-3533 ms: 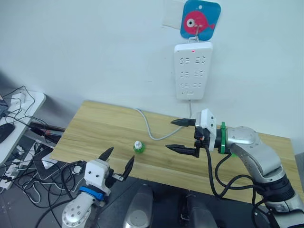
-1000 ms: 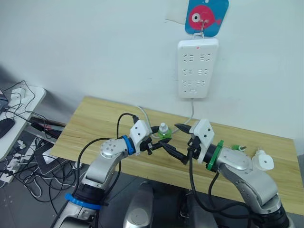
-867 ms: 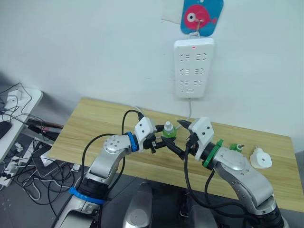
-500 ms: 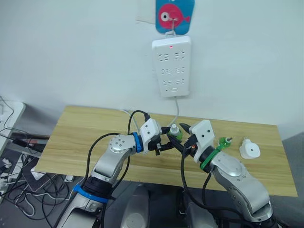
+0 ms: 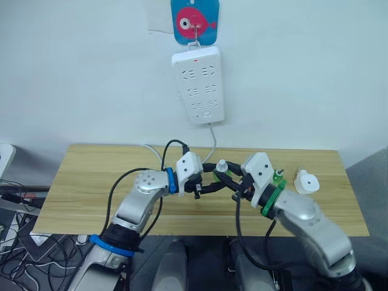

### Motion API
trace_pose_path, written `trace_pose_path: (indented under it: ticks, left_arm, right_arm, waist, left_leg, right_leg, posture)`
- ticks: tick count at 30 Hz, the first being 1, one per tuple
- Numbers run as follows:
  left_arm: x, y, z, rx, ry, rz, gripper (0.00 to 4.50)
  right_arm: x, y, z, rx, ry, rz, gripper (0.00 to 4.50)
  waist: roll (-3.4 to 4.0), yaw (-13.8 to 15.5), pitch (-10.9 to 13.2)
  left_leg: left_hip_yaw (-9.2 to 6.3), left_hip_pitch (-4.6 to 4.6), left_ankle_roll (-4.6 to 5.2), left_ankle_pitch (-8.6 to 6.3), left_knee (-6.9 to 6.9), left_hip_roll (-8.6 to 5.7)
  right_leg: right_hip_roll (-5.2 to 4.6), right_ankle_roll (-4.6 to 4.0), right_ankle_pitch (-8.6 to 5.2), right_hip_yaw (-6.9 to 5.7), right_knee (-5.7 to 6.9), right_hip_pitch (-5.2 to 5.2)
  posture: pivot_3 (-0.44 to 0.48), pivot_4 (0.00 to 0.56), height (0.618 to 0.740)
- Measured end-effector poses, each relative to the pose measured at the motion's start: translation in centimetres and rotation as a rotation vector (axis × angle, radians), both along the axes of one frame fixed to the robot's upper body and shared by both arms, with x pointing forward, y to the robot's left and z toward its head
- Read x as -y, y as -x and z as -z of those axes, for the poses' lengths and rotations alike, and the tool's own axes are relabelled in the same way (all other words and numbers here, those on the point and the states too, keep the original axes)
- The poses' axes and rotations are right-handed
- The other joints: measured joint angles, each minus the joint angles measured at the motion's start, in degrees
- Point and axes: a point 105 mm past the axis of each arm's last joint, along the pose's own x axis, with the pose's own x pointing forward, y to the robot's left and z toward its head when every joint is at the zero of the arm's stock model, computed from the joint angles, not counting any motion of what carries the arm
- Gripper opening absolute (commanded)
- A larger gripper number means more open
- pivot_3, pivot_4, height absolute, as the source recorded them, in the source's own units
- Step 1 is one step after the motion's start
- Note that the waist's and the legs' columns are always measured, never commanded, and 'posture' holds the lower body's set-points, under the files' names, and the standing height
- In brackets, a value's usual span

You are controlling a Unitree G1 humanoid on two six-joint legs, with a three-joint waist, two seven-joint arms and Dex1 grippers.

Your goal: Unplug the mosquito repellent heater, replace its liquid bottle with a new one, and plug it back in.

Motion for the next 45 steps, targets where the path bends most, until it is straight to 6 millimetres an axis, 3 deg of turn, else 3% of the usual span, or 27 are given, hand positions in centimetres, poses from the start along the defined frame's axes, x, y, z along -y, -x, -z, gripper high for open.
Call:
trace_pose_path:
  ticks: [5,10,14,18,21,27,33,36,43,44,45]
  left_arm:
    - [-0.5,1.7,0.3,0.031,-0.045,0.256,2.17]
    - [-0.6,1.9,0.3,0.055,-0.083,0.361,2.17]
    - [-0.1,1.6,0.1,0.059,-0.071,0.352,2.17]
    - [0.4,1.1,0.3,0.035,-0.034,0.287,2.17]
    - [0.3,0.3,0.1,0.029,0.0,0.206,2.17]
    - [1.2,-0.8,0.0,0.017,0.043,0.088,2.17]
    - [1.2,-1.4,0.1,0.026,0.032,0.031,2.17]
    - [1.1,-1.7,0.3,0.018,0.021,0.02,2.17]
    - [1.2,-2.0,0.2,0.022,0.013,0.022,2.17]
    - [1.2,-2.1,0.3,0.02,0.011,0.021,2.17]
    - [1.2,-2.1,0.3,0.018,0.011,0.021,2.17]
  right_arm:
    - [0.2,1.0,-0.1,-0.055,0.109,-0.392,1.1]
    - [0.2,0.7,-0.1,-0.082,0.135,-0.539,1.1]
    - [0.6,0.5,-0.6,-0.082,0.125,-0.54,2.26]
    - [3.1,1.6,-1.2,-0.076,0.136,-0.434,3.6]
    - [3.6,2.0,-1.0,-0.09,0.059,-0.279,4.47]
    - [1.7,1.5,-1.3,-0.044,-0.109,0.033,4.47]
    - [0.2,0.7,-1.0,-0.016,-0.144,0.216,4.47]
    - [0.0,0.5,-0.6,-0.017,-0.148,0.275,3.93]
    - [0.8,0.3,0.1,-0.013,-0.111,0.322,1.37]
    - [0.9,0.3,0.1,-0.011,-0.108,0.324,1.07]
    - [0.9,0.3,0.2,-0.012,-0.107,0.325,1.05]
  waist:
    - [-0.03,0.0,-0.1]
    - [-0.04,0.5,-0.1]
    - [-0.04,0.8,-0.1]
    - [-0.12,1.2,-0.1]
    - [-0.13,1.2,-0.1]
    - [-0.11,0.5,-0.3]
    - [-0.07,0.5,-0.4]
    - [-0.06,0.5,-0.4]
    - [-0.06,0.4,-0.4]
    - [-0.06,0.3,-0.4]
    - [-0.06,0.2,-0.4]
  left_leg:
    - [-0.04,-0.02,0.02,0.0,0.02,-0.02]
    - [-0.07,-0.03,0.02,0.0,0.06,-0.02]
    - [-0.11,-0.03,0.01,0.0,0.06,-0.03]
    - [-0.3,-0.11,0.02,0.0,0.07,-0.12]
    - [-0.35,-0.09,0.02,0.0,0.06,-0.08]
    - [-0.32,-0.02,-0.04,0.07,0.08,-0.02]
    - [-0.31,-0.05,-0.05,0.08,0.07,-0.05]
    - [-0.32,-0.05,-0.05,0.08,0.06,-0.06]
    - [-0.31,-0.05,-0.05,0.07,0.06,-0.05]
    - [-0.31,-0.04,-0.05,0.07,0.06,-0.05]
    - [-0.32,-0.05,-0.05,0.07,0.06,-0.05]
  right_leg:
    - [0.02,-0.09,0.06,-0.06,-0.01,0.04]
    - [0.01,-0.2,0.12,-0.09,0.06,0.03]
    - [-0.03,-0.21,0.13,-0.12,0.08,0.02]
    - [-0.19,-0.21,0.13,-0.35,0.07,0.05]
    - [-0.2,-0.21,0.13,-0.37,0.1,0.06]
    - [-0.11,-0.2,0.12,-0.3,0.16,0.07]
    - [-0.05,-0.19,0.12,-0.28,0.12,0.06]
    - [-0.06,-0.19,0.12,-0.3,0.11,0.06]
    - [-0.06,-0.2,0.12,-0.31,0.12,0.07]
    - [-0.06,-0.2,0.12,-0.31,0.12,0.07]
    - [-0.06,-0.2,0.12,-0.31,0.12,0.07]
  posture:
    - [0.231,0.208,0.74]
    - [0.235,0.212,0.74]
    - [0.231,0.212,0.74]
    - [0.224,0.221,0.74]
    - [0.224,0.229,0.74]
    - [0.217,0.232,0.74]
    - [0.199,0.237,0.74]
    - [0.193,0.24,0.74]
    - [0.193,0.239,0.74]
    - [0.197,0.239,0.74]
    - [0.197,0.239,0.74]
